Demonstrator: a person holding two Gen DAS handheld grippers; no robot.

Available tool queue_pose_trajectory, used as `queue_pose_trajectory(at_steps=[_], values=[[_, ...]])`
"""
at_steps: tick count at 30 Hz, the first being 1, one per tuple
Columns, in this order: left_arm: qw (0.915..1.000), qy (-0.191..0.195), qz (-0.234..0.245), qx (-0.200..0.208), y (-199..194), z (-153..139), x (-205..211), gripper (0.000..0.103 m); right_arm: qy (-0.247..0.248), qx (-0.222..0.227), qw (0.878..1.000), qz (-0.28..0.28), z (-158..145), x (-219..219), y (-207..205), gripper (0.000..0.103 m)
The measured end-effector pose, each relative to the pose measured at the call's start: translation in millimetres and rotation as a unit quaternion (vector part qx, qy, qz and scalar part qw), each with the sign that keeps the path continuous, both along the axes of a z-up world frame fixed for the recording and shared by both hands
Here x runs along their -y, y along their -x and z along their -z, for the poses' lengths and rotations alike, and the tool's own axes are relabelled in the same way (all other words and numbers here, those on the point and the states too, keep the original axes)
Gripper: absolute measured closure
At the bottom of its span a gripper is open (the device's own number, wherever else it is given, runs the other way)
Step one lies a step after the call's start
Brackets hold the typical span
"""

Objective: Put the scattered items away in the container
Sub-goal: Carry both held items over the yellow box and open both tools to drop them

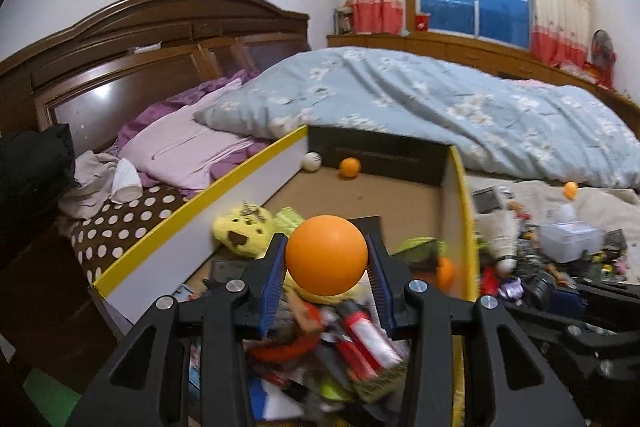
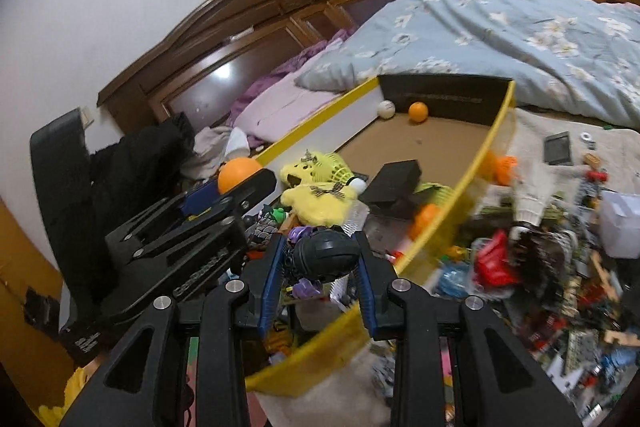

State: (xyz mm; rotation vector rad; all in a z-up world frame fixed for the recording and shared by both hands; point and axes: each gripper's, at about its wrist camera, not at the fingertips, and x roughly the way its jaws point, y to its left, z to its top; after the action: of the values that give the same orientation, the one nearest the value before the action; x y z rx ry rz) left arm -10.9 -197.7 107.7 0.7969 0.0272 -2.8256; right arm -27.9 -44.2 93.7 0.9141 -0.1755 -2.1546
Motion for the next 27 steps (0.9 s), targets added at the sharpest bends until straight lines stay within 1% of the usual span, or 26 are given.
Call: queue_pose_trajectory(at_steps=[9, 12, 15, 17, 18, 20, 22, 23, 25, 26, 27], values=[[0.9990, -0.014, -0.035, 0.022, 27, 20, 40, 0.064, -0.037, 0.000, 0.999, -0.011, 12, 40, 16, 0.070], [0.9988, -0.019, -0.033, 0.029, 32, 23, 43, 0.064, -0.047, -0.003, 0.999, -0.014, 16, 50, 18, 0.070], [0.9987, -0.011, -0.040, 0.029, 33, 22, 43, 0.063, -0.050, 0.001, 0.999, -0.011, 21, 53, 21, 0.070], [0.9985, -0.013, -0.040, 0.035, 35, 22, 44, 0.059, -0.052, 0.005, 0.999, -0.011, 22, 54, 22, 0.070], [0.9984, -0.016, -0.039, 0.037, 35, 22, 44, 0.054, -0.055, 0.006, 0.998, -0.013, 23, 55, 22, 0.070], [0.9984, -0.014, -0.042, 0.034, 33, 21, 44, 0.049, -0.058, 0.005, 0.998, -0.013, 24, 56, 21, 0.069], [0.9984, -0.011, -0.046, 0.032, 30, 19, 44, 0.041, -0.054, 0.004, 0.998, -0.013, 24, 55, 21, 0.069], [0.9983, -0.010, -0.048, 0.030, 28, 18, 44, 0.038, -0.048, 0.007, 0.999, -0.015, 23, 54, 20, 0.069], [0.9983, -0.012, -0.051, 0.026, 24, 16, 45, 0.031, -0.037, 0.011, 0.999, -0.020, 22, 52, 20, 0.066], [0.9982, -0.014, -0.052, 0.025, 22, 15, 45, 0.030, -0.034, 0.012, 0.999, -0.021, 21, 51, 19, 0.065], [0.9982, -0.015, -0.053, 0.024, 19, 14, 45, 0.029, -0.029, 0.009, 0.999, -0.021, 18, 50, 18, 0.062]])
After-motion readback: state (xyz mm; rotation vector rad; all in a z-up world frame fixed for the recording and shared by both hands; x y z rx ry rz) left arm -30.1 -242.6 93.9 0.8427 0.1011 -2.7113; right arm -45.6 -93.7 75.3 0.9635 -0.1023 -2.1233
